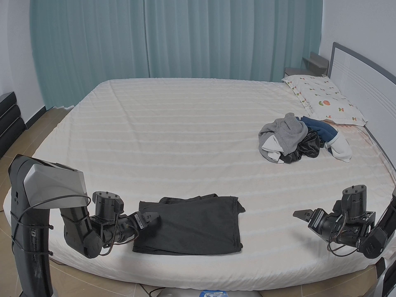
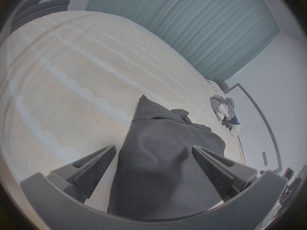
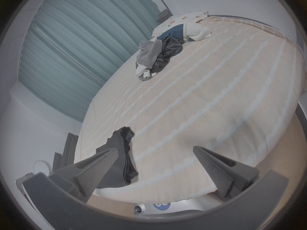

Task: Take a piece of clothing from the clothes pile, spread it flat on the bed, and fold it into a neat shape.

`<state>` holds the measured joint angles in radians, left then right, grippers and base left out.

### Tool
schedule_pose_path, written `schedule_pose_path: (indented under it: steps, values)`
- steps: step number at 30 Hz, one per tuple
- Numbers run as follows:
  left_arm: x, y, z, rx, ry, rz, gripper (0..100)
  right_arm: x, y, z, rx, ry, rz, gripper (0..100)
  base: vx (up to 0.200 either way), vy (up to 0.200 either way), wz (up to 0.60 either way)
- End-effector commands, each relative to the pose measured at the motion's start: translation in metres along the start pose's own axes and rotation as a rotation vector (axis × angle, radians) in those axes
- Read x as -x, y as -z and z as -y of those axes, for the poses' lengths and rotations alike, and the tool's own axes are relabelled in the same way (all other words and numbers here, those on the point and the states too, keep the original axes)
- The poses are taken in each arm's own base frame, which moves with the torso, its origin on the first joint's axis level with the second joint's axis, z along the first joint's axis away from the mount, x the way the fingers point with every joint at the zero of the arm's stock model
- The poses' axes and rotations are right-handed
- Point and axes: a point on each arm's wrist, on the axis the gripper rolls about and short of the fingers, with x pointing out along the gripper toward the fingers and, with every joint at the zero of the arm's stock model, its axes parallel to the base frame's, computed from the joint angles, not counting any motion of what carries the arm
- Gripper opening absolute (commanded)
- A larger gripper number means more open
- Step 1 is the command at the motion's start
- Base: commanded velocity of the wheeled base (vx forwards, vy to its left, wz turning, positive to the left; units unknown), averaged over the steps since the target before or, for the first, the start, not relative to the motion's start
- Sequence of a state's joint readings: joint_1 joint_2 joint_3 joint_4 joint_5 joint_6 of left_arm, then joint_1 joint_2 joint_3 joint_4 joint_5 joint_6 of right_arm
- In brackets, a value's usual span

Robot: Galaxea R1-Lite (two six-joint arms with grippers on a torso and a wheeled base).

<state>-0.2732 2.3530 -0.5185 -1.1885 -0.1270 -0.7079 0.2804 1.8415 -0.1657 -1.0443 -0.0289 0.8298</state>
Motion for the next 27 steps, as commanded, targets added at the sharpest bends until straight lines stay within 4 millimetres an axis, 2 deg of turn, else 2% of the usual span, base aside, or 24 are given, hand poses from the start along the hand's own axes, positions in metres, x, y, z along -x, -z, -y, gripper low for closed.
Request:
schedule_pose_path:
  steps: [1,14,15,27]
  values:
    - [-0.0005,0.0000,-0.0001,0.002,0.000,0.000,100,-0.0004,0.0003,0.0002,0.000,0.001,-0.001,100,0.000,0.000,0.00]
    - [-0.0009,-0.0009,0.0012,0.022,0.005,0.004,100,-0.0004,0.0022,-0.0007,0.004,-0.001,-0.009,100,0.000,0.000,0.00]
    - [-0.0006,-0.0012,0.0015,0.027,0.007,0.004,0,-0.0004,0.0024,-0.0009,0.005,-0.002,-0.010,100,0.000,0.000,0.00]
    - [0.0007,-0.0054,0.0026,0.033,0.016,0.028,0,-0.0001,0.0034,0.0001,0.005,0.002,-0.014,100,0.000,0.000,0.00]
